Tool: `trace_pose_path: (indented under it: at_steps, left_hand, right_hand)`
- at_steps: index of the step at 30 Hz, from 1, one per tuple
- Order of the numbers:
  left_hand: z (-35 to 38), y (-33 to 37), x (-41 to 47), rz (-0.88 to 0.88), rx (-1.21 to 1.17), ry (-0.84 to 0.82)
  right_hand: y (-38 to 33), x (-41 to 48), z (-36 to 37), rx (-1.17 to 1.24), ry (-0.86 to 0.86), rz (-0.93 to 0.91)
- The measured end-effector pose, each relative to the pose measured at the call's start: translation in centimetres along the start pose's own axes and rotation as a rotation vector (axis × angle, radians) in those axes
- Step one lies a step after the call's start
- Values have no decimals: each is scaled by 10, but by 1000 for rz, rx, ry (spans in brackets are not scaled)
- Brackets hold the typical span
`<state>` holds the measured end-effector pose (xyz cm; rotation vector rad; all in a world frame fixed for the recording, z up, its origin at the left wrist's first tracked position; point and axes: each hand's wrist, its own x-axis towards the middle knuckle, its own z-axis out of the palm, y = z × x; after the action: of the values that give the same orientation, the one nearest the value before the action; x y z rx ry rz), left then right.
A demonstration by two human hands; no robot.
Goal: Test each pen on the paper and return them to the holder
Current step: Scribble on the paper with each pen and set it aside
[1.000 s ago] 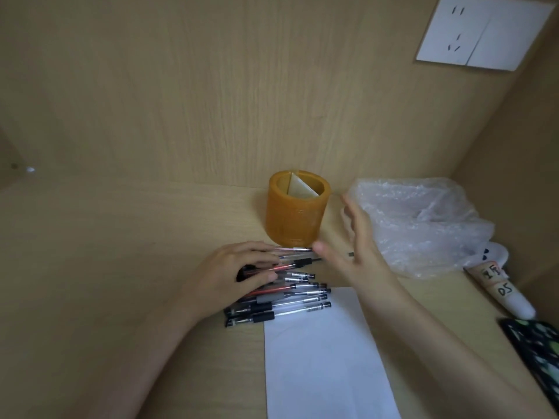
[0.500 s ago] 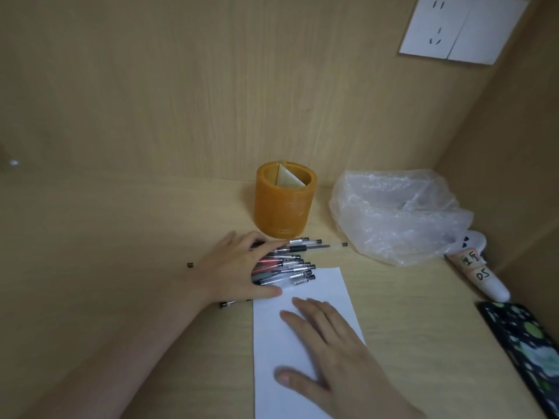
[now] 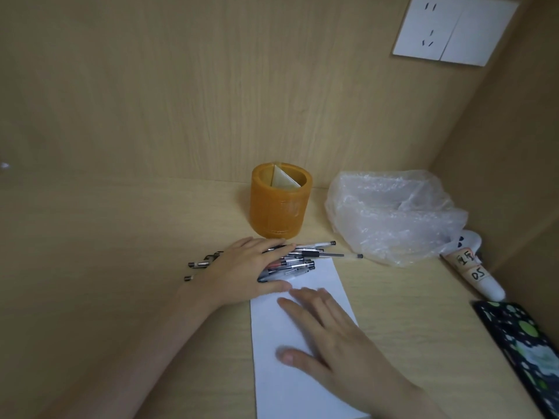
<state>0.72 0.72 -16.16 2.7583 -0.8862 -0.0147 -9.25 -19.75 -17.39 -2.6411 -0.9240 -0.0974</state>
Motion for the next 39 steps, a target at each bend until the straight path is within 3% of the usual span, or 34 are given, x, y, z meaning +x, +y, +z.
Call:
trace_pose_path:
  at_steps: [2, 6, 11, 19, 32, 35, 39]
  left_hand:
    - [-3, 3, -1, 0, -45, 21]
    - [-20, 7, -14, -40, -274, 145]
    - [-15, 5, -29, -21, -97, 28]
    - [5, -5, -21, -19, 15, 106]
    - [7, 2, -7, 19, 153, 280]
    - [3, 4, -7, 23, 41, 294]
    - [-8, 2, -18, -24, -207, 384]
  right_hand:
    - [5, 2, -7, 127, 2, 15]
    - [22, 19, -21, 151, 189, 29]
    - [32, 44, -30, 187, 288, 96]
    - [13, -4, 1, 54, -21, -23]
    - [20, -13, -14, 87, -58, -159]
    - [22, -3, -22, 163, 14, -162]
    - [44, 36, -34, 218, 246, 19]
